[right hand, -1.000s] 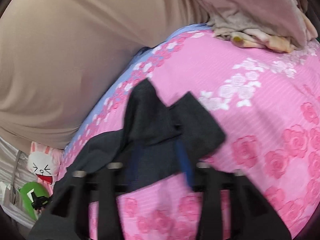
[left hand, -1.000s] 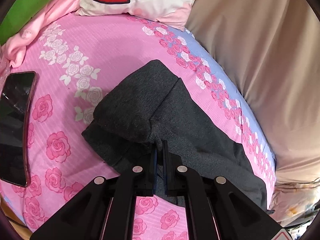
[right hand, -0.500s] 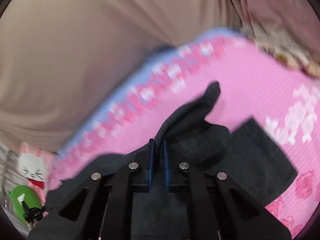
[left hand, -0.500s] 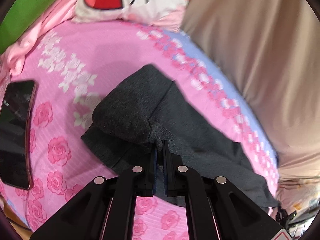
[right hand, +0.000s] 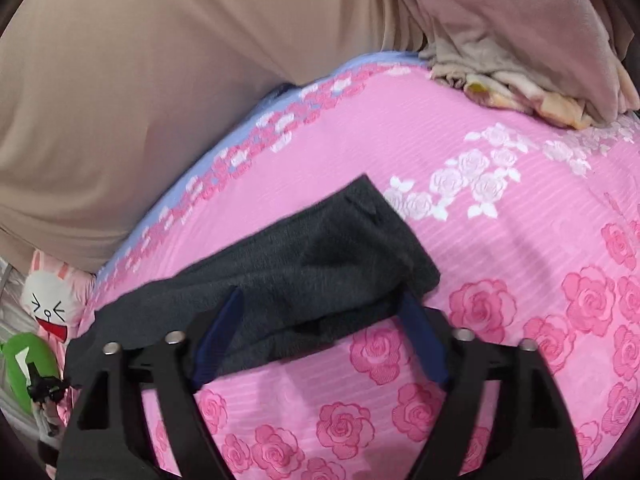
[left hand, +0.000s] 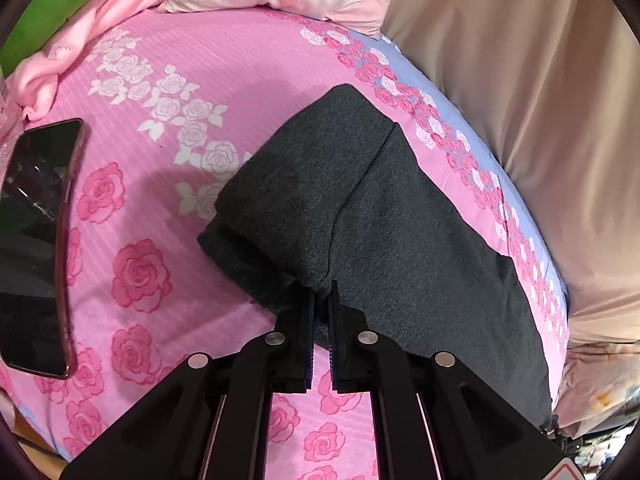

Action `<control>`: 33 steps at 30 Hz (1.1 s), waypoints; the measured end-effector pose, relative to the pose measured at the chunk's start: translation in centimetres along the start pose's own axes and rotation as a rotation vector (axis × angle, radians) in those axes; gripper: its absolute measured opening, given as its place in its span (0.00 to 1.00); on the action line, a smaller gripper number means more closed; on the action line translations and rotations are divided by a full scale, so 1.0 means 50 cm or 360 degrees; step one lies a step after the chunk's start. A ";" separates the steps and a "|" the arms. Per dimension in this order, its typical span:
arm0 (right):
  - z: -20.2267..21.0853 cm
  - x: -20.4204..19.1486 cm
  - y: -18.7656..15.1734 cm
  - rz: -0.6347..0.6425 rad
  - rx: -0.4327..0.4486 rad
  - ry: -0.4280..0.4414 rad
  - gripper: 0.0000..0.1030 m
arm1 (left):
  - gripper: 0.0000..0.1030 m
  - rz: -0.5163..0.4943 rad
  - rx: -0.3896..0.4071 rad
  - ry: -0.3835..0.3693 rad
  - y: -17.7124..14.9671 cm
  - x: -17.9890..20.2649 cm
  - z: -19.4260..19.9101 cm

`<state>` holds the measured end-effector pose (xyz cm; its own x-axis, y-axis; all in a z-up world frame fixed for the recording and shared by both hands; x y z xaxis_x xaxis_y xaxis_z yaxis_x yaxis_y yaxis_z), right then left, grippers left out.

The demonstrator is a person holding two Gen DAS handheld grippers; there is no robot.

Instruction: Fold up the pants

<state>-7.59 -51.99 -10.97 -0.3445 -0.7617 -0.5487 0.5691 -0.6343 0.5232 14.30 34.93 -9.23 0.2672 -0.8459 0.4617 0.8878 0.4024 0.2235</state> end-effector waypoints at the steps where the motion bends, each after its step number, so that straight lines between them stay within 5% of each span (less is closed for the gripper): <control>1: 0.005 -0.001 0.004 -0.0030 0.0005 0.0041 0.76 | 0.05 0.0008 0.0003 -0.0002 -0.001 0.000 0.003; 3: -0.005 0.007 0.019 -0.0124 0.0012 0.0158 0.75 | 0.05 0.0009 0.0011 -0.0001 0.000 0.001 0.007; 4: -0.015 0.008 0.022 -0.0152 -0.0004 0.0154 0.60 | 0.05 0.0008 0.0011 0.0013 0.001 0.004 0.004; 5: -0.043 0.020 0.024 -0.0178 -0.0072 0.0093 0.28 | 0.05 0.0008 0.0008 0.0023 0.002 0.005 0.002; 6: -0.056 0.022 0.025 -0.0180 -0.0109 0.0051 0.12 | 0.05 0.0008 0.0003 0.0043 0.004 0.006 -0.003; 7: -0.061 0.008 0.035 -0.0155 -0.0107 0.0039 0.08 | 0.05 0.0010 0.0002 0.0055 0.005 0.007 -0.006; 11: 0.051 -0.119 0.113 0.0082 0.0201 0.0238 0.07 | 0.05 -0.0002 0.0011 0.0103 0.007 0.009 -0.007; 13: 0.098 -0.139 0.128 0.0209 0.0308 0.0183 0.07 | 0.05 -0.0021 0.0018 0.0123 0.005 0.009 -0.009; 16: 0.012 -0.023 0.081 0.0231 0.0052 -0.0202 0.09 | 0.06 -0.0058 0.0032 0.0161 0.001 0.007 -0.018; 18: -0.037 0.066 0.032 0.0110 -0.0138 -0.0341 0.09 | 0.08 -0.0069 0.0030 0.0184 -0.003 0.003 -0.028; 22: 0.021 0.083 0.027 0.0028 0.0027 -0.0236 0.16 | 0.11 -0.0060 0.0031 0.0200 -0.001 0.000 -0.033; 24: 0.034 0.076 0.028 0.0037 0.0040 -0.0241 0.28 | 0.11 -0.0053 0.0042 0.0203 0.002 0.001 -0.031; 26: 0.037 0.072 0.023 0.0040 0.0040 -0.0228 0.51 | 0.11 -0.0043 0.0057 0.0214 0.004 -0.001 -0.032; 30: 0.051 0.056 -0.009 0.0053 0.0081 -0.0231 0.52 | 0.12 -0.0071 0.0077 0.0275 -0.006 -0.001 -0.021; 33: 0.051 0.009 -0.042 0.0161 0.0107 -0.0289 0.52 | 0.11 -0.0166 0.0262 0.0421 -0.027 0.020 0.059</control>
<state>-10.84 -51.31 -10.67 -0.4208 -0.8292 -0.3680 0.5584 -0.5564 0.6153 12.26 34.55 -6.52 0.2850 -0.9385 0.1947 0.8488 0.3415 0.4036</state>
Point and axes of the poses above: each gripper's, at about its wrist camera, not at the fingertips, and z roughly against the way its jaws point, x to its right, y to its top, the point moved 9 cm from there along -z, roughly the way its jaws point, and after that the axes turned 7 degrees about -x, right-handed, at the moved point
